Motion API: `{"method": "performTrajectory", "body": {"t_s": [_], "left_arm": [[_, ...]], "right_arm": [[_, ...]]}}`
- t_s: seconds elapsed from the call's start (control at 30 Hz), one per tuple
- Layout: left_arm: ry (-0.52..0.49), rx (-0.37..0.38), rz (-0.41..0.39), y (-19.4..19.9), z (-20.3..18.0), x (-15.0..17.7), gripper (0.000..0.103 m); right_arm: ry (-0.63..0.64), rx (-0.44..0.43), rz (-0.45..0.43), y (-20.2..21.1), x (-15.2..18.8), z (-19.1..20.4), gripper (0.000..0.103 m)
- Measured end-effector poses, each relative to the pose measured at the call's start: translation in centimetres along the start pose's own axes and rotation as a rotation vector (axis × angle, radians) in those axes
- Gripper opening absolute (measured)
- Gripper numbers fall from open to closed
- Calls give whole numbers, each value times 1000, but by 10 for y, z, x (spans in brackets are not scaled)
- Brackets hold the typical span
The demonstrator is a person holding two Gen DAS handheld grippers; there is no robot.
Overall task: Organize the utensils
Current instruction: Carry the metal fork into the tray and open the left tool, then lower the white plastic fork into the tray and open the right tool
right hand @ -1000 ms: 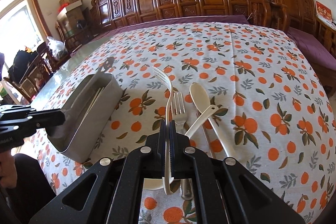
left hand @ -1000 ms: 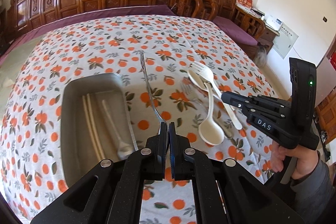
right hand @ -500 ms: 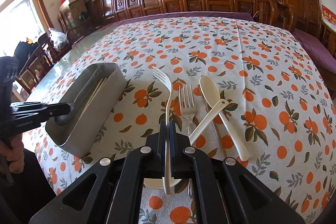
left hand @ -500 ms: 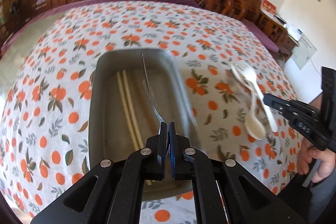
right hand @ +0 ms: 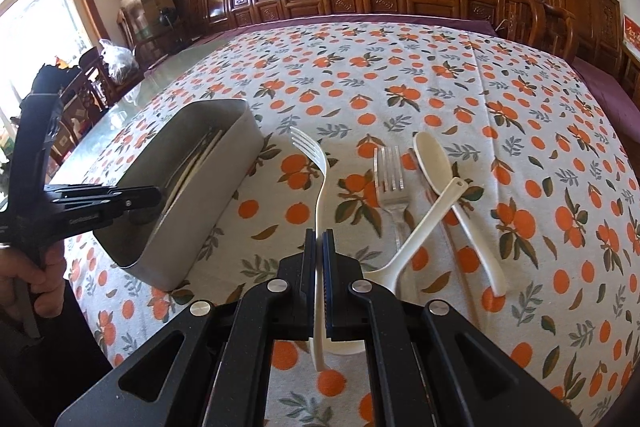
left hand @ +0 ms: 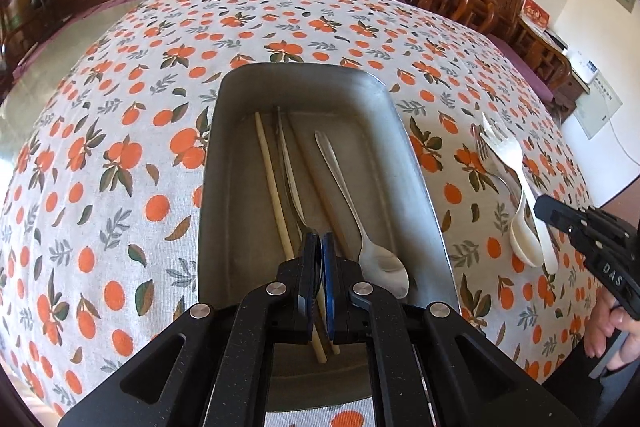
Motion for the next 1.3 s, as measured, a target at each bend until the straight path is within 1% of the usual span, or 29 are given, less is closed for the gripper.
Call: {"method": "performTrajectory", "body": {"t_s": [0.2,0.37,0.5,0.83,1.0,1.17,1.23,1.27,1.3], "left_arm": [[-7,-7,-15,6,2,-2,3],[2,-5,-52,19,8,-7,3],[-1,-22,-77,27,14,-10,4],[5,-68,-110,40,37,-12,4],[22,-89,-122,44,50,-14,4],[31,-103,-132,47,57,-15,4],[32,-104,-131,47,57,-15,6],[30,-105,-133,48,57,-15,11],[28,-105,-135,48,57,-15,12]], "right_arm": [[-9,-22,-10,7,-3,14,4],[-3,-46,-25,14,-14,32,4],[-1,-72,-29,12,-23,50,4],[-21,-138,-12,-18,-41,98,4],[-44,-149,12,-39,-48,112,4],[-55,-139,43,-63,-52,123,4],[-64,-144,52,-70,-53,125,4],[-70,-148,58,-73,-54,125,4],[-74,-153,63,-77,-54,126,4]]}}
Point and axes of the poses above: each gripper's, at about its wrist camera, not at the fingertips, and y roughly against the way its jaws point, z to its left, x to its underside, the point moved 3 cm from there along -y, roughly the way its jaws point, and after that the axes turned 1 degree about -z, right-handed, at the moved point
